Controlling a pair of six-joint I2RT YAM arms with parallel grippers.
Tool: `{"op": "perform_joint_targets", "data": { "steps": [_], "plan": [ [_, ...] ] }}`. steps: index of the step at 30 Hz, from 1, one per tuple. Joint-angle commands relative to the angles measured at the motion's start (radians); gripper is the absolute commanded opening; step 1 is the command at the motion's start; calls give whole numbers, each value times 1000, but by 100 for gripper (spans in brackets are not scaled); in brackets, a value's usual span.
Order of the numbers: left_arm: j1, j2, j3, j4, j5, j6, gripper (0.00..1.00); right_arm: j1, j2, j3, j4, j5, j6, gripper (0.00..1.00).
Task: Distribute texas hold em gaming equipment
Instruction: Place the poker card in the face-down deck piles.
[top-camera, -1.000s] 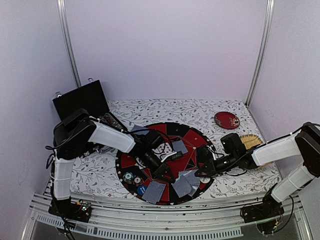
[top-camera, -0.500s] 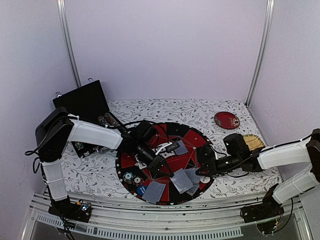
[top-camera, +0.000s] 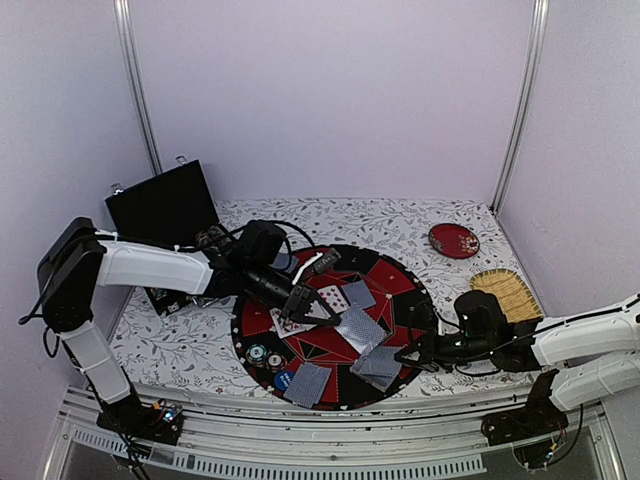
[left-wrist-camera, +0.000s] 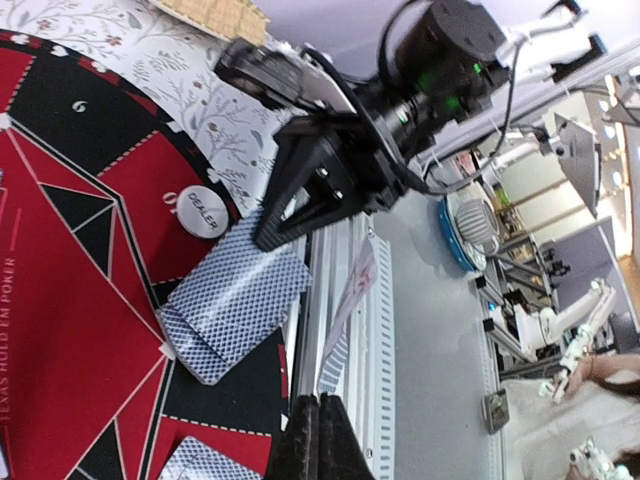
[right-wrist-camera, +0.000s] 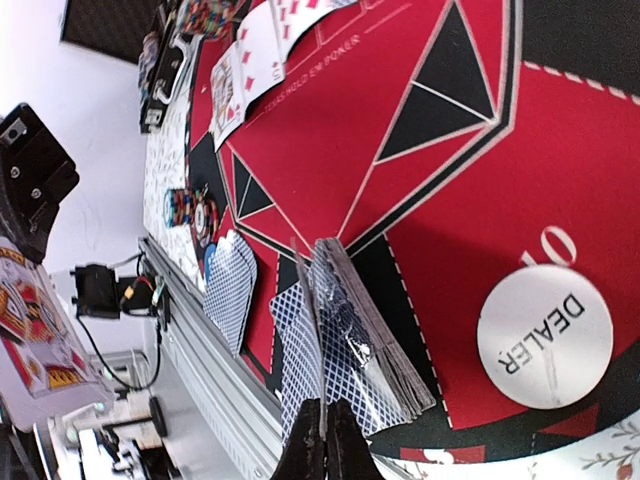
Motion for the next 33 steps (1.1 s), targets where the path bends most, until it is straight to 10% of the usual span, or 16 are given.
{"op": "perform_joint_targets", "data": {
  "steps": [1,10,24,33],
  "plan": [
    [26,-13,-27,77,-46,-65,0,50,-13,-18,87,129,146,2],
    [28,-9,-31,103,-79,-82,0,91,47,-33,100,107,236,5],
    [28,-34,-31,79,-86,-53,0,174,-136,46,-304,181,230,53],
    [32,-77,-29,32,-109,-4,0,174,-206,334,-439,243,-205,76]
  ]
}}
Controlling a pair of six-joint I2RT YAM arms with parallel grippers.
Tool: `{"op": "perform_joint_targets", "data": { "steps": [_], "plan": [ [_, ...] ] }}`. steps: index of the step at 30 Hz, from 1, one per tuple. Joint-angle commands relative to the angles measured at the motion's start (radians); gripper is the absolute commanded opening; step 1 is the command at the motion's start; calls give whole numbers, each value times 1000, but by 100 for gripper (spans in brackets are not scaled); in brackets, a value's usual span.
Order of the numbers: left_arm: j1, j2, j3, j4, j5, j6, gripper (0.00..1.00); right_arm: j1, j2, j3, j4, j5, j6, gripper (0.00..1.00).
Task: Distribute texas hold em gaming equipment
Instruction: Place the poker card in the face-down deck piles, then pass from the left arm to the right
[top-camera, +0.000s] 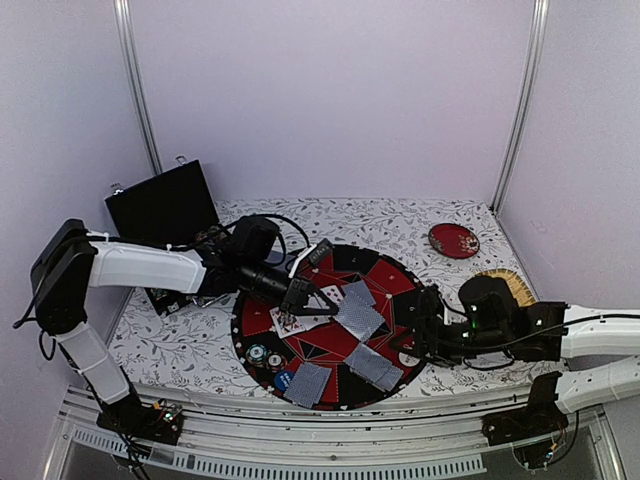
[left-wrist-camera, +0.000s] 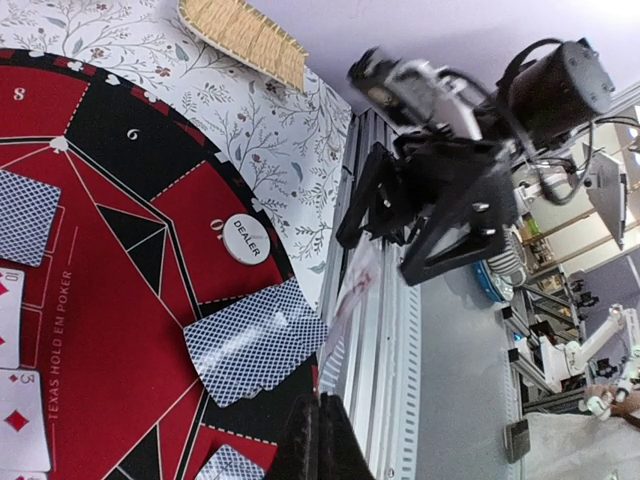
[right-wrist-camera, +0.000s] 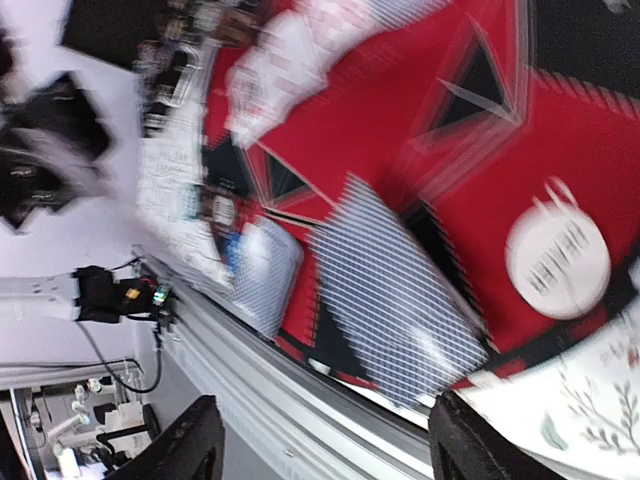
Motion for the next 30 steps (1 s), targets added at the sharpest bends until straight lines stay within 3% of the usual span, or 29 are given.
{"op": "perform_joint_targets", "data": {
  "steps": [1,4,6,12,15,18,22,25,27,30],
  "plan": [
    [13,-45,-4,-21,-6,37,0,4,13,228,-19,5,-427,79],
    [16,-52,3,-24,0,36,0,2,38,321,11,-28,-701,89],
    [16,-58,7,-27,3,36,0,-24,71,359,17,-67,-815,91],
    [15,-82,4,-36,2,41,0,-103,154,411,-46,-134,-933,85],
    [16,-78,8,-37,9,39,0,-107,221,426,-31,-206,-965,75],
    [15,-78,12,-39,10,41,0,-106,288,455,-44,-211,-988,57],
    [16,-71,25,-58,10,52,0,-107,335,465,-27,-237,-1002,39],
    [15,-68,33,-59,16,53,0,-108,353,468,-28,-213,-1003,22],
    [16,-64,33,-59,20,56,0,-113,345,463,-16,-198,-998,4],
    [16,-59,36,-63,18,58,0,-139,331,455,-3,-184,-972,2]
  ]
}}
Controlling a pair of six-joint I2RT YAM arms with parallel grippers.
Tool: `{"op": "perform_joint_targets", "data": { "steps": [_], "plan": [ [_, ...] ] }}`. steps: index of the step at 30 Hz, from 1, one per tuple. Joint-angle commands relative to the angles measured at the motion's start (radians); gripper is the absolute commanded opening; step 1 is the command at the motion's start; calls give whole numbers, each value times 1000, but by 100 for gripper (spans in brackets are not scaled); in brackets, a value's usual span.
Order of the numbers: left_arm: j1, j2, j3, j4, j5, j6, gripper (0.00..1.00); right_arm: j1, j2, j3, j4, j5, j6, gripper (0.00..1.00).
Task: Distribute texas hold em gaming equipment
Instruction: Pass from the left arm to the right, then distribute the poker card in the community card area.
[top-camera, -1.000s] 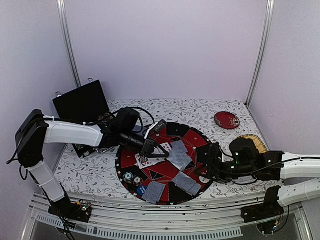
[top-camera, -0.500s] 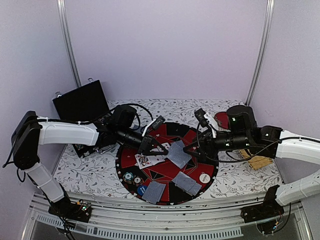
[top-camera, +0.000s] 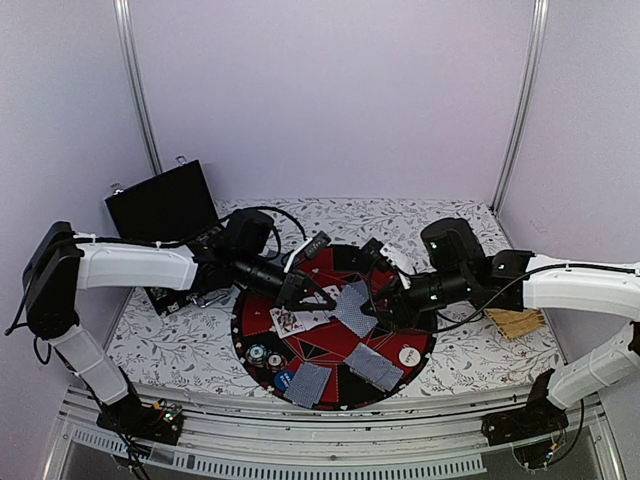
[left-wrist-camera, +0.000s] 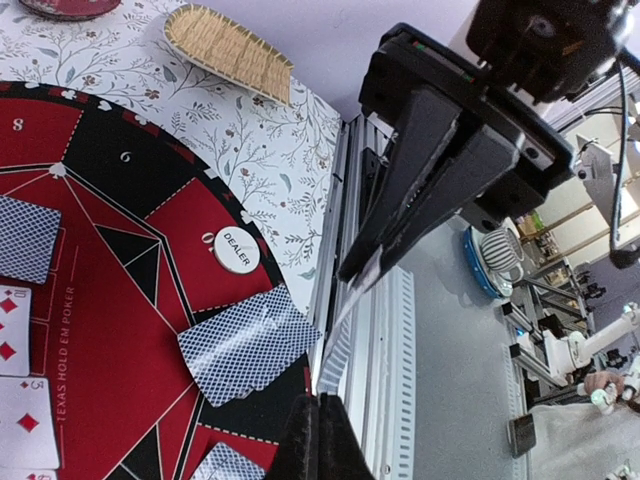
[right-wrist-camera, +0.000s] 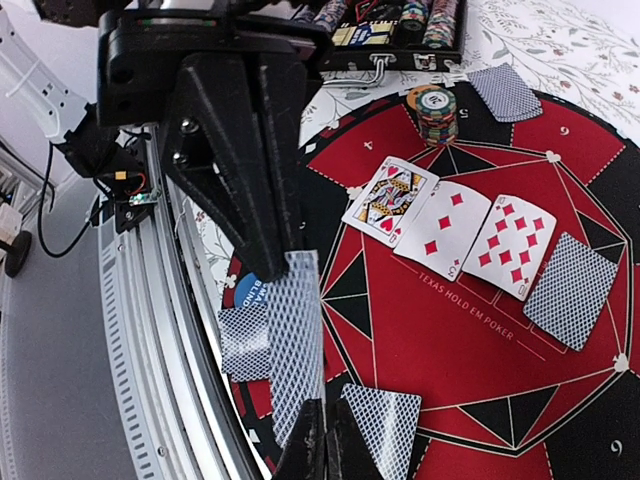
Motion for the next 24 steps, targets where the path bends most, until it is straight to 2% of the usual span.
{"op": "perform_joint_targets", "data": {
  "steps": [1,2,3,4,7,10,13,19,24],
  "plan": [
    [13,4,30,-18,6,18,0,-44,-17,16,34,15,26,2],
    [15,8,36,-29,-14,17,10,-66,-18,15,32,11,34,2],
    [17,13,43,-45,-40,16,31,-91,-18,11,33,8,46,2],
    [21,19,48,-59,-63,17,44,-119,-16,10,31,3,53,2],
    [34,26,52,-78,-109,17,60,-247,22,3,26,-41,83,2],
    [35,33,57,-108,-154,27,63,-376,120,14,30,-71,119,2],
    [36,44,53,-125,-166,28,63,-446,253,73,21,-85,113,2],
    [34,40,20,-137,-182,35,63,-510,482,200,24,-122,113,2],
    [35,37,16,-150,-202,45,63,-518,602,260,56,-160,169,2]
  ]
}}
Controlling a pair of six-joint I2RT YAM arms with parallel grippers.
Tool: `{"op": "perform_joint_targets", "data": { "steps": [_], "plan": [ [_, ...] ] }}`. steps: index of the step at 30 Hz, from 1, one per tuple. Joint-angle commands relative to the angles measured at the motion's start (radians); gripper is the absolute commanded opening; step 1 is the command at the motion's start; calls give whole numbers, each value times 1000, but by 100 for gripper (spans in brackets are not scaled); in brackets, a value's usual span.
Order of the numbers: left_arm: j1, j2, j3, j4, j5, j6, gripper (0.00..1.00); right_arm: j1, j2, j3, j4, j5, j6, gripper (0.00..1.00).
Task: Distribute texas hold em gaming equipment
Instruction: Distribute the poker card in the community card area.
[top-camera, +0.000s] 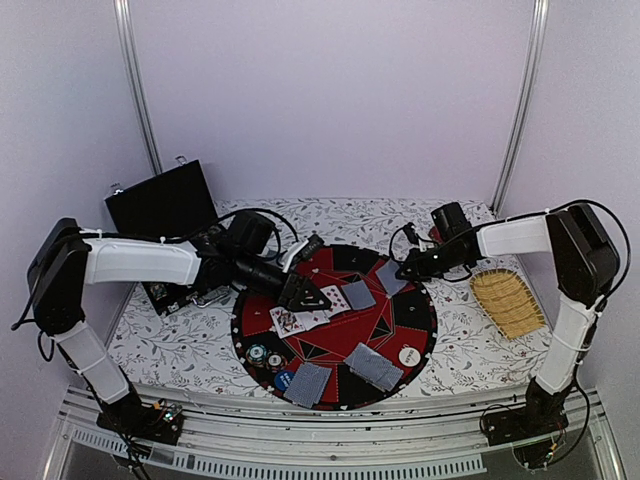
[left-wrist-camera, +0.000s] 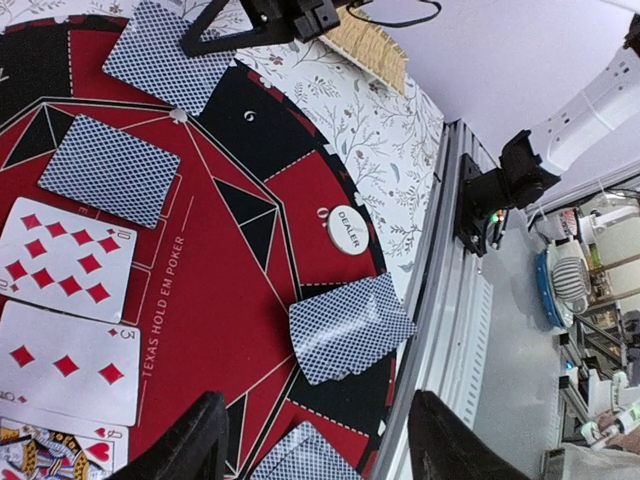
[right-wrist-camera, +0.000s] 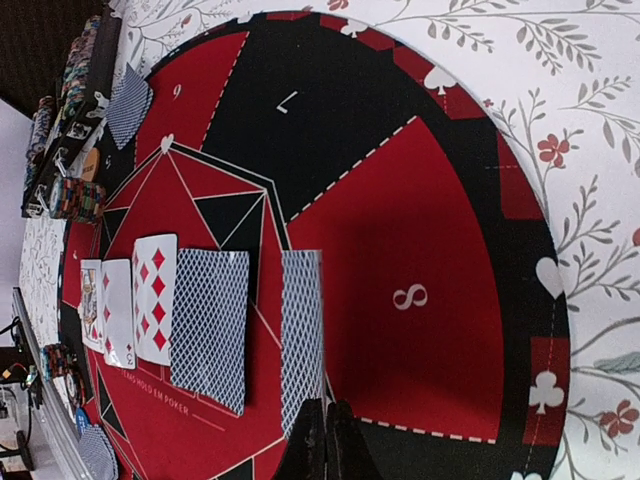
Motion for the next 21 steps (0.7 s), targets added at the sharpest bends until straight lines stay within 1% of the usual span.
{"op": "perform_joint_targets", "data": {
  "steps": [1,5,11,13,14,16,17,18,21],
  "plan": [
    [2,3,-13,-21,-22,22,63,-5,75,41,58,-53,69,2],
    [2,19,-15,-23,-22,20,63,-5,126,47,121,-70,135,2],
    [-8,45,-12,-27,-29,19,60,-5,174,78,95,-98,129,2],
    [-24,64,-4,-27,-31,17,59,-4,183,89,65,-99,105,5],
    [-32,74,0,-29,-32,16,59,-5,189,89,54,-98,98,8],
    [-55,101,12,-30,-30,11,58,-4,189,89,36,-90,84,17],
    [-68,114,19,-30,-33,8,57,-4,185,105,19,-75,74,26],
    [-81,128,27,-31,-35,8,57,-5,177,121,-2,-57,65,33],
    [-121,182,60,-57,-41,16,56,-4,123,140,-77,18,32,45]
  ]
}}
